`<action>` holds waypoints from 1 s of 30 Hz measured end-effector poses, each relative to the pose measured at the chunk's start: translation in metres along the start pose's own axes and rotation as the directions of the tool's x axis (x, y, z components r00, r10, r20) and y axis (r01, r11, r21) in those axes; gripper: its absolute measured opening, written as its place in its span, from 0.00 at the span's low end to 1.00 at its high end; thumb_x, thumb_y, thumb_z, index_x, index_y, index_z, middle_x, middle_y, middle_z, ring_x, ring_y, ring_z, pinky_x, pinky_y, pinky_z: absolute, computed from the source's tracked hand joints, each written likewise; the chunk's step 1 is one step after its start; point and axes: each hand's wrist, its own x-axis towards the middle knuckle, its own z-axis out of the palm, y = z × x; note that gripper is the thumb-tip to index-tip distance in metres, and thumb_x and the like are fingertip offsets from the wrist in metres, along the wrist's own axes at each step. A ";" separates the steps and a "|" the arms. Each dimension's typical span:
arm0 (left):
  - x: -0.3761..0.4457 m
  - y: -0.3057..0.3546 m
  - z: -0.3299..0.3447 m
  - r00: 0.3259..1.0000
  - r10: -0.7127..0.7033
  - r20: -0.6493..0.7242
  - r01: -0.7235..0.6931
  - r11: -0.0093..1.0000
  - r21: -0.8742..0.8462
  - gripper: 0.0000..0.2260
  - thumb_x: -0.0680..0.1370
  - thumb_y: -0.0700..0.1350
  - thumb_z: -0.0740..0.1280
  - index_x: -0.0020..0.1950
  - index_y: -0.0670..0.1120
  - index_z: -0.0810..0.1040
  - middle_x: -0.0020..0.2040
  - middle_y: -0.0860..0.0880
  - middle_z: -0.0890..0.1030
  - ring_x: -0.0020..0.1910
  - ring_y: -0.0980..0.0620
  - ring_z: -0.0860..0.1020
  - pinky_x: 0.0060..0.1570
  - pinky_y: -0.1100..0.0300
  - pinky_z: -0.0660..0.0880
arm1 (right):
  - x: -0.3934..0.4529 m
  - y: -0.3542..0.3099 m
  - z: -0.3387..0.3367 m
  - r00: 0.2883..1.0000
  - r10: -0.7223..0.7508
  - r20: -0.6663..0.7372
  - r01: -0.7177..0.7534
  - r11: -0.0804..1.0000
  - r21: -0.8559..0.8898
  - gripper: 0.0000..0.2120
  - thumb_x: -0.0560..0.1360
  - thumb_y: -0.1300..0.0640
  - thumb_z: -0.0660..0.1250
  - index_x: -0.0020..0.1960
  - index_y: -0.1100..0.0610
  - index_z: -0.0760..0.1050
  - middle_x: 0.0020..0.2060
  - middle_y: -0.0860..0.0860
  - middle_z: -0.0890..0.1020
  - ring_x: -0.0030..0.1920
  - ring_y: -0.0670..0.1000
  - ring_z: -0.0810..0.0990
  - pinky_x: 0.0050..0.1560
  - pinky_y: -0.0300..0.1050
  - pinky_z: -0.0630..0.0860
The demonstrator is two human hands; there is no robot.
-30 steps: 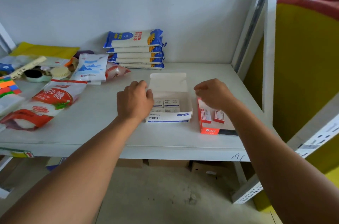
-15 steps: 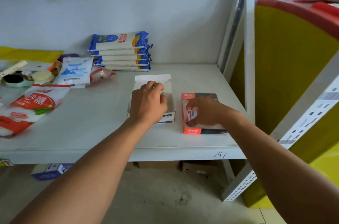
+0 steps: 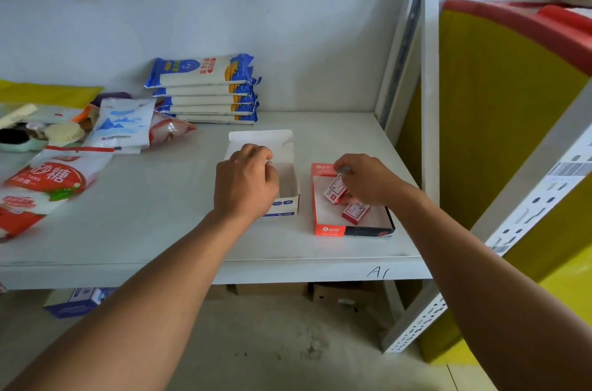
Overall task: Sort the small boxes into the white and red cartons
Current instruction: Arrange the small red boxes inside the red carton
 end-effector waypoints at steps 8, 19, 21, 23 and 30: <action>0.003 -0.006 -0.002 1.000 0.003 0.017 -0.003 1.000 0.003 0.11 0.75 0.44 0.59 0.53 0.45 0.78 0.53 0.46 0.81 0.48 0.41 0.79 0.46 0.51 0.73 | -0.001 0.004 0.000 0.997 -0.028 -0.077 0.015 0.986 -0.164 0.11 0.77 0.55 0.64 0.57 0.50 0.80 0.50 0.50 0.83 0.42 0.51 0.82 0.43 0.47 0.82; 0.001 -0.014 -0.002 1.000 0.008 0.022 -0.008 1.000 0.013 0.09 0.76 0.42 0.61 0.52 0.45 0.78 0.53 0.46 0.80 0.48 0.41 0.79 0.46 0.50 0.74 | -0.004 0.005 -0.014 0.989 0.147 -0.030 -0.143 0.985 0.100 0.10 0.74 0.50 0.70 0.42 0.57 0.80 0.35 0.51 0.85 0.33 0.50 0.85 0.44 0.46 0.83; 0.002 -0.012 -0.002 1.000 0.001 0.021 -0.001 1.000 0.010 0.09 0.76 0.42 0.61 0.52 0.45 0.78 0.52 0.46 0.80 0.48 0.41 0.79 0.46 0.50 0.73 | -0.004 0.003 -0.015 0.990 0.132 0.052 -0.138 0.979 0.147 0.15 0.75 0.49 0.69 0.37 0.60 0.78 0.31 0.53 0.83 0.29 0.48 0.83 0.36 0.41 0.80; 0.003 -0.011 -0.002 1.000 0.002 0.024 -0.002 1.000 0.007 0.09 0.76 0.43 0.61 0.52 0.45 0.78 0.52 0.46 0.80 0.48 0.41 0.79 0.46 0.50 0.74 | -0.007 -0.001 -0.019 0.981 0.123 0.150 -0.140 0.984 0.109 0.19 0.78 0.48 0.66 0.35 0.61 0.77 0.29 0.52 0.83 0.27 0.47 0.81 0.34 0.40 0.75; 0.003 -0.012 -0.004 0.999 0.008 0.037 -0.009 1.000 0.023 0.09 0.76 0.43 0.60 0.51 0.44 0.78 0.52 0.45 0.80 0.47 0.41 0.79 0.45 0.50 0.74 | -0.008 0.006 -0.023 0.982 -0.038 0.187 0.059 0.992 -0.108 0.18 0.74 0.58 0.70 0.63 0.51 0.76 0.59 0.48 0.80 0.52 0.54 0.82 0.48 0.43 0.79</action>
